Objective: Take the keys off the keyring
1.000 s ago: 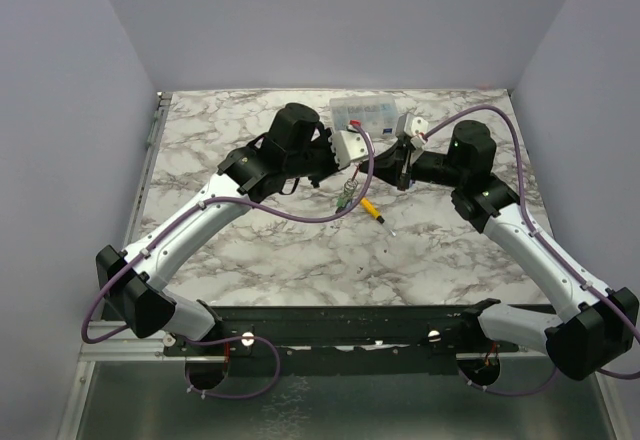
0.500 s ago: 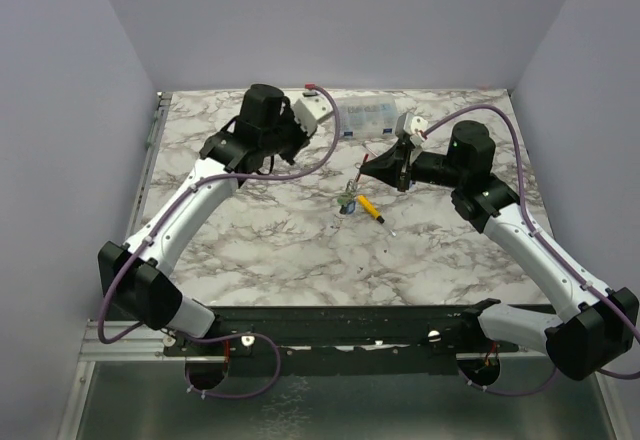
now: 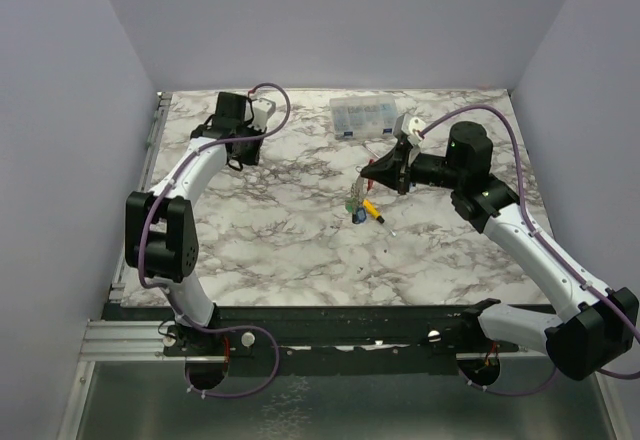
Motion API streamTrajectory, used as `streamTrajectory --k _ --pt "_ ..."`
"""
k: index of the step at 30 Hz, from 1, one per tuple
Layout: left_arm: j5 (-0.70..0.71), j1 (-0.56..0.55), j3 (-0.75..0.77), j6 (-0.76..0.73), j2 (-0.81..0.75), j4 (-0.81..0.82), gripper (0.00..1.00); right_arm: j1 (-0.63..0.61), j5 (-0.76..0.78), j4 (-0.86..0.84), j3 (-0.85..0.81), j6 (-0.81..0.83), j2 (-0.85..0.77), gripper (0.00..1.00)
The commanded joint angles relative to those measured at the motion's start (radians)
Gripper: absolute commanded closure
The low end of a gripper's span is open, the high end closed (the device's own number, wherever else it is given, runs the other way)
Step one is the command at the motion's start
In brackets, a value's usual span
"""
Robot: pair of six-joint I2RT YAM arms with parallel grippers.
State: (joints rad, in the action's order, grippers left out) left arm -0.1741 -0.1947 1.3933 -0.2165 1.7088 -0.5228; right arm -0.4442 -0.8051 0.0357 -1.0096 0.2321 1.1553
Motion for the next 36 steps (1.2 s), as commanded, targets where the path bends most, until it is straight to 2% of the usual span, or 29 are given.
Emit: streamTrajectory --k 1,10,19,24,28,36 --pt "0.079 0.047 -0.038 0.072 0.075 -0.036 1.00 -0.005 0.011 0.028 -0.010 -0.001 -0.006 0.99" --pt "0.068 0.135 -0.032 0.139 0.218 -0.084 1.00 -0.005 0.003 0.039 -0.024 0.001 0.010 0.99" --pt "0.024 0.151 -0.071 0.212 0.244 -0.100 1.00 -0.005 -0.003 0.046 -0.038 0.005 0.034 0.99" --pt "0.018 0.162 -0.071 0.246 0.245 -0.143 0.65 -0.005 -0.022 0.047 -0.046 0.015 0.047 0.99" --pt "-0.014 0.167 -0.054 0.250 0.207 -0.185 0.49 -0.005 -0.038 0.049 -0.051 0.029 0.060 0.99" --pt "-0.180 0.167 0.055 0.311 0.110 -0.260 0.39 -0.005 -0.073 0.053 -0.062 0.058 0.101 0.99"
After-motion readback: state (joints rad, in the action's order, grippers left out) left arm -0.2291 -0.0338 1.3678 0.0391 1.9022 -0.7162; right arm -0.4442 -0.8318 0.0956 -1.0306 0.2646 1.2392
